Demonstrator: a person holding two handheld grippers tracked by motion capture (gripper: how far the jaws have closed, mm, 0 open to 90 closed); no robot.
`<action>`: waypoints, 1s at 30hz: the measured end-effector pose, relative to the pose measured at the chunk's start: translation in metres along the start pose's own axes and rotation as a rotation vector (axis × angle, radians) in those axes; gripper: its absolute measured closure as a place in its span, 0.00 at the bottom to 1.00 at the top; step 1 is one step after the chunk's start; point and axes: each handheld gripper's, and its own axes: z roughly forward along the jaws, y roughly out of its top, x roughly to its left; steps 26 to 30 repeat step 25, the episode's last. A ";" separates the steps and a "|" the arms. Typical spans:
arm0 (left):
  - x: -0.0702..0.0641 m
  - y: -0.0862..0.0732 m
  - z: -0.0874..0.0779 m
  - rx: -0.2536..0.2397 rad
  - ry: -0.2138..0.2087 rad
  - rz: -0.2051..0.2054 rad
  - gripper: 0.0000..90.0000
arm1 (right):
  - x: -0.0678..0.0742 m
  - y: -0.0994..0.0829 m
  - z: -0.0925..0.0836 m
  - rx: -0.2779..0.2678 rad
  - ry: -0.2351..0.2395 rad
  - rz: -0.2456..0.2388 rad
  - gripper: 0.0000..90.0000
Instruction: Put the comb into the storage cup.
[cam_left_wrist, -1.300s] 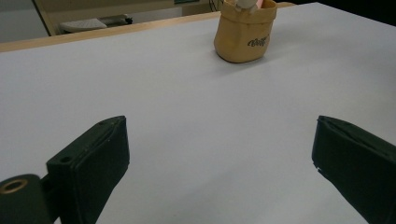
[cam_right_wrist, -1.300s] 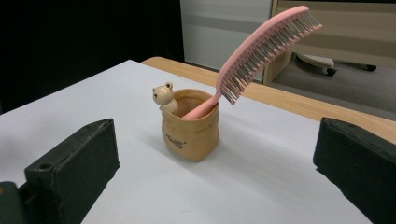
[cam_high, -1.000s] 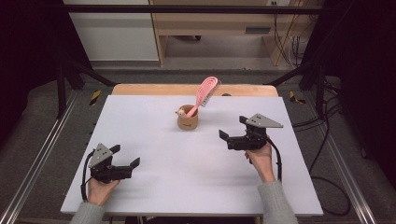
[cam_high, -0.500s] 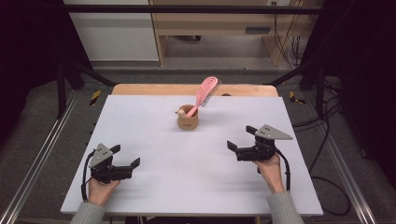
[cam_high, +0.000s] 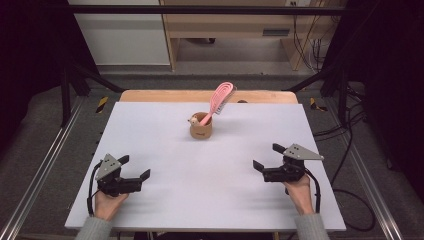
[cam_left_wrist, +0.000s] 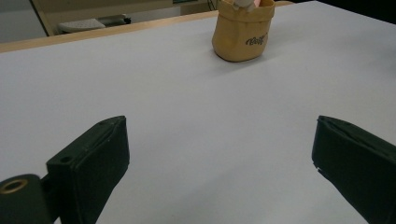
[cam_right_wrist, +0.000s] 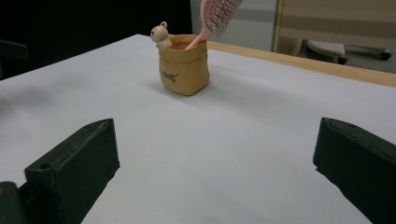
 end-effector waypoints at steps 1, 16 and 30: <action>0.000 0.000 0.000 -0.001 -0.001 0.000 0.05 | 0.000 -0.002 -0.002 -0.009 0.004 0.004 0.01; -0.002 0.000 -0.001 -0.007 -0.012 0.007 0.05 | -0.006 -0.025 -0.015 -0.006 0.004 0.006 0.01; -0.002 0.000 0.000 -0.005 -0.014 0.009 0.05 | -0.012 -0.030 -0.017 -0.012 -0.001 0.030 0.01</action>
